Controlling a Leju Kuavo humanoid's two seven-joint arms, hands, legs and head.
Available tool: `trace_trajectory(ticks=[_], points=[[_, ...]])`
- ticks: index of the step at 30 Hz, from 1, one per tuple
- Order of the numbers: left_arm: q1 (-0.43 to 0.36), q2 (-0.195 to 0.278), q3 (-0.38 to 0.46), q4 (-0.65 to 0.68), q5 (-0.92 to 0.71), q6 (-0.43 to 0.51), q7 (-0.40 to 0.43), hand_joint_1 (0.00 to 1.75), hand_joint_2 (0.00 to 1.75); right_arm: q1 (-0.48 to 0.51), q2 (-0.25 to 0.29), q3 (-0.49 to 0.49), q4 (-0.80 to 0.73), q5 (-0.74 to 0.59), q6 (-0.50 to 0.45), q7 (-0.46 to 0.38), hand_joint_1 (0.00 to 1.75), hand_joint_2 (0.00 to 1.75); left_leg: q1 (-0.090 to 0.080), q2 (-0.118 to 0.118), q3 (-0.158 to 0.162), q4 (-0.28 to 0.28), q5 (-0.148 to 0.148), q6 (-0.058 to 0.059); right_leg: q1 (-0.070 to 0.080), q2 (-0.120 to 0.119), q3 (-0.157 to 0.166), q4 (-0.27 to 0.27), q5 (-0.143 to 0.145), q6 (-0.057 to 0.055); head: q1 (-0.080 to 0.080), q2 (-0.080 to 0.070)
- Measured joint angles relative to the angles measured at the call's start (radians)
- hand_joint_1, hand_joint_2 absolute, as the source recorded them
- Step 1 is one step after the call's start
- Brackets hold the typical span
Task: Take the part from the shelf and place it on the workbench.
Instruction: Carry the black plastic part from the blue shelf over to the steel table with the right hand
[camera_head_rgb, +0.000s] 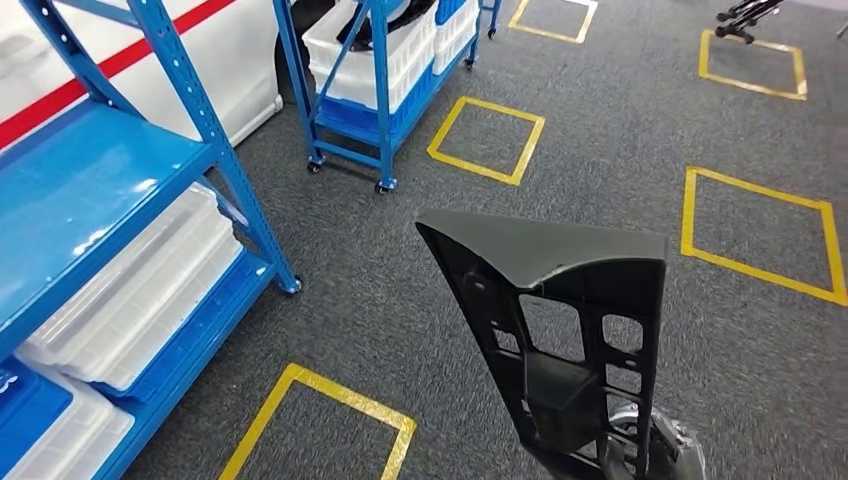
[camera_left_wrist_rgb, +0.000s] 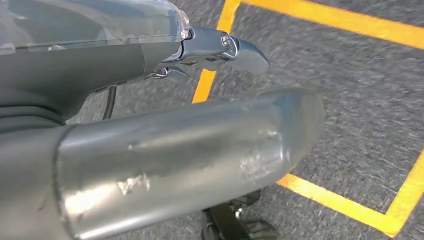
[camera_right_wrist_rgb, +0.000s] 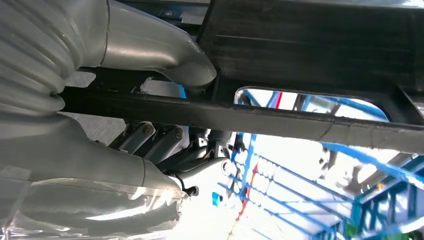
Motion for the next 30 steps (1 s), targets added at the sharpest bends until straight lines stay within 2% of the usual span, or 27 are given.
trace_trajectory(ticks=[1, 2, 3, 4, 5, 6, 8, 9, 10, 12, 13, 15, 17, 18, 19, 20, 21, 22, 23, 24, 25, 26, 27, 28, 29, 30], points=[[0.002, 0.000, 0.000, 0.000, 0.000, 0.001, 0.000, 0.00, 0.00, -0.002, 0.001, 0.000, -0.001, 0.000, 0.000, 0.000, 1.75, 1.75, -0.002, 0.016, 0.001, -0.002, 0.001, 0.003, 0.000, -0.037, -0.027, 0.055, -0.032, 0.003, 0.000, 0.000], [0.004, 0.001, 0.000, 0.000, 0.001, 0.002, 0.002, 0.00, 0.00, -0.004, 0.002, -0.001, -0.002, 0.000, 0.000, 0.000, 1.75, 1.75, -0.005, 0.031, 0.001, -0.002, 0.000, 0.005, -0.003, -0.058, -0.058, 0.119, -0.063, 0.007, 0.000, 0.000], [0.006, 0.001, 0.001, 0.000, 0.002, 0.002, 0.004, 0.00, 0.00, -0.004, 0.003, -0.001, -0.002, 0.000, 0.001, 0.000, 1.75, 1.75, -0.006, 0.047, 0.000, -0.002, -0.001, 0.005, -0.007, -0.068, -0.083, 0.170, -0.082, 0.010, 0.000, 0.000], [0.006, 0.002, 0.002, 0.000, 0.004, 0.002, 0.007, 0.00, 0.00, -0.004, 0.004, -0.001, -0.002, 0.000, 0.001, 0.000, 1.75, 1.75, -0.007, 0.063, 0.000, -0.002, -0.003, 0.004, -0.010, -0.074, -0.095, 0.195, -0.084, 0.013, 0.000, 0.000], [0.006, 0.002, 0.003, 0.000, 0.006, 0.002, 0.010, 0.00, 0.00, -0.004, 0.005, -0.001, -0.002, 0.001, 0.001, 0.000, 1.75, 1.75, -0.007, 0.078, 0.001, -0.002, -0.005, 0.003, -0.013, -0.078, -0.088, 0.184, -0.069, 0.016, 0.000, 0.000], [0.005, 0.002, 0.004, 0.000, 0.008, 0.002, 0.012, 0.00, 0.00, -0.003, 0.005, -0.001, -0.002, 0.002, 0.000, 0.000, 1.75, 1.75, -0.007, 0.092, 0.003, -0.002, -0.008, 0.000, -0.015, -0.086, -0.059, 0.135, -0.041, 0.017, 0.000, 0.000], [0.004, 0.002, 0.007, 0.000, 0.009, 0.002, 0.019, 0.00, 0.00, -0.005, 0.005, -0.001, -0.002, 0.004, -0.005, 0.000, 1.75, 1.75, -0.009, 0.116, 0.011, -0.001, -0.016, -0.009, -0.013, -0.129, 0.017, 0.003, 0.008, 0.013, 0.000, 0.000], [0.004, 0.003, 0.008, 0.000, 0.010, 0.001, 0.022, 0.00, 0.00, -0.006, 0.005, -0.001, -0.002, 0.006, -0.011, 0.000, 1.75, 1.75, -0.010, 0.126, 0.015, -0.001, -0.020, -0.015, -0.010, -0.146, 0.043, -0.043, 0.019, 0.008, 0.000, 0.000], [0.004, 0.005, 0.010, 0.000, 0.011, 0.001, 0.025, 0.00, 0.00, -0.007, 0.005, -0.001, -0.002, 0.008, -0.019, 0.000, 1.75, 1.75, -0.011, 0.135, 0.020, -0.001, -0.024, -0.022, -0.006, -0.155, 0.054, -0.064, 0.019, 0.003, 0.000, 0.000], [0.001, 0.008, 0.013, 0.000, 0.014, 0.000, 0.026, 0.00, 0.00, -0.008, 0.005, -0.001, -0.002, 0.016, -0.035, 0.000, 1.75, 1.75, -0.010, 0.155, 0.030, -0.004, -0.028, -0.034, 0.001, -0.135, 0.052, -0.068, 0.019, -0.009, 0.000, 0.000], [-0.002, 0.010, 0.015, 0.000, 0.016, 0.000, 0.025, 0.00, 0.00, -0.007, 0.005, -0.001, -0.002, 0.020, -0.041, 0.000, 1.75, 1.75, -0.008, 0.154, 0.034, -0.002, -0.033, -0.040, 0.000, -0.123, 0.054, -0.073, 0.021, -0.015, 0.000, 0.000], [-0.003, 0.014, 0.022, 0.000, 0.018, 0.000, 0.022, 0.00, 0.00, -0.009, 0.005, -0.001, -0.003, 0.026, -0.051, 0.000, 1.75, 1.75, -0.004, 0.110, 0.018, 0.046, -0.067, -0.050, -0.004, -0.099, 0.059, -0.085, 0.027, -0.027, 0.000, 0.000], [0.002, 0.021, 0.032, 0.000, 0.018, 0.000, 0.019, 0.00, 0.00, -0.015, 0.005, -0.001, -0.003, 0.025, -0.055, 0.000, 1.75, 1.75, -0.001, 0.052, -0.037, 0.164, -0.127, -0.053, -0.003, -0.073, 0.062, -0.088, 0.028, -0.034, 0.000, 0.000], [0.006, 0.025, 0.035, 0.001, 0.019, 0.000, 0.019, 0.00, 0.00, -0.017, 0.005, -0.001, -0.003, 0.023, -0.055, 0.000, 1.75, 1.75, -0.001, 0.038, -0.070, 0.227, -0.151, -0.053, -0.001, -0.058, 0.062, -0.087, 0.028, -0.037, 0.000, 0.000], [0.010, 0.029, 0.038, 0.001, 0.018, 0.000, 0.018, 0.00, 0.00, -0.018, 0.005, -0.001, -0.003, 0.021, -0.054, 0.000, 1.75, 1.75, -0.001, 0.029, -0.096, 0.269, -0.157, -0.053, 0.001, -0.042, 0.063, -0.085, 0.027, -0.039, 0.000, 0.000], [0.013, 0.033, 0.040, 0.001, 0.018, 0.000, 0.017, 0.00, 0.00, -0.018, 0.005, -0.001, -0.003, 0.019, -0.054, 0.000, 1.75, 1.75, -0.001, 0.024, -0.106, 0.276, -0.142, -0.052, 0.003, -0.026, 0.064, -0.083, 0.025, -0.040, 0.000, 0.000], [0.013, 0.035, 0.041, 0.001, 0.016, 0.000, 0.015, 0.00, 0.00, -0.018, 0.005, -0.001, -0.003, 0.018, -0.052, 0.000, 1.75, 1.75, -0.001, 0.018, -0.101, 0.246, -0.109, -0.050, 0.003, -0.010, 0.064, -0.079, 0.024, -0.040, 0.000, 0.000], [0.012, 0.038, 0.041, 0.002, 0.014, 0.000, 0.012, 0.00, 0.00, -0.018, 0.005, -0.001, -0.003, 0.017, -0.050, 0.000, 1.75, 1.75, 0.000, 0.005, -0.081, 0.186, -0.062, -0.047, 0.003, 0.005, 0.065, -0.075, 0.022, -0.039, 0.000, 0.000], [0.010, 0.041, 0.042, 0.002, 0.012, -0.001, 0.008, 0.00, 0.00, -0.019, 0.005, -0.001, -0.003, 0.017, -0.047, 0.000, 1.75, 1.75, 0.000, -0.018, -0.059, 0.124, -0.028, -0.043, 0.004, 0.018, 0.063, -0.070, 0.019, -0.036, 0.000, 0.000], [0.008, 0.044, 0.042, 0.002, 0.009, -0.001, 0.001, 0.00, 0.00, -0.019, 0.005, -0.001, -0.003, 0.018, -0.043, 0.000, 1.75, 1.75, 0.001, -0.037, -0.040, 0.071, -0.008, -0.040, 0.004, 0.030, 0.060, -0.065, 0.017, -0.033, 0.000, 0.000], [0.007, 0.048, 0.042, 0.002, 0.008, -0.003, -0.008, 0.00, 0.00, -0.020, 0.005, -0.001, -0.002, 0.019, -0.038, 0.000, 1.75, 1.75, 0.000, -0.052, -0.029, 0.040, -0.002, -0.037, 0.002, 0.042, 0.055, -0.062, 0.017, -0.028, 0.000, 0.000], [0.005, 0.051, 0.042, 0.002, 0.005, -0.005, -0.016, 0.00, 0.00, -0.020, 0.005, -0.001, -0.001, 0.021, -0.035, 0.000, 1.75, 1.75, -0.002, -0.055, -0.024, 0.028, -0.007, -0.034, 0.000, 0.053, 0.051, -0.061, 0.019, -0.022, 0.000, 0.000], [0.002, 0.053, 0.042, 0.002, 0.002, -0.008, -0.023, 0.00, 0.00, -0.020, 0.005, -0.001, 0.000, 0.023, -0.032, 0.001, 1.75, 1.75, -0.003, -0.045, -0.020, 0.020, -0.007, -0.029, -0.003, 0.066, 0.047, -0.063, 0.021, -0.016, 0.000, 0.000], [-0.001, 0.054, 0.042, 0.002, -0.001, -0.011, -0.027, 0.00, 0.00, -0.019, 0.006, -0.001, 0.002, 0.025, -0.031, 0.001, 1.75, 1.75, -0.003, -0.033, -0.016, 0.015, -0.003, -0.022, -0.005, 0.066, 0.046, -0.062, 0.022, -0.010, 0.000, 0.000], [-0.003, 0.055, 0.042, 0.001, -0.005, -0.014, -0.029, 0.00, 0.00, -0.019, 0.006, -0.002, 0.004, 0.026, -0.030, 0.000, 1.75, 1.75, -0.002, -0.021, -0.012, 0.007, 0.002, -0.015, -0.004, 0.048, 0.041, -0.054, 0.016, -0.006, 0.000, 0.000], [-0.004, 0.055, 0.042, 0.001, -0.007, -0.015, -0.031, 0.00, 0.00, -0.021, 0.006, -0.003, 0.005, 0.028, -0.030, 0.000, 1.75, 1.75, -0.001, -0.007, -0.008, -0.001, 0.006, -0.008, -0.003, 0.019, 0.029, -0.030, -0.001, -0.004, 0.000, 0.000]])
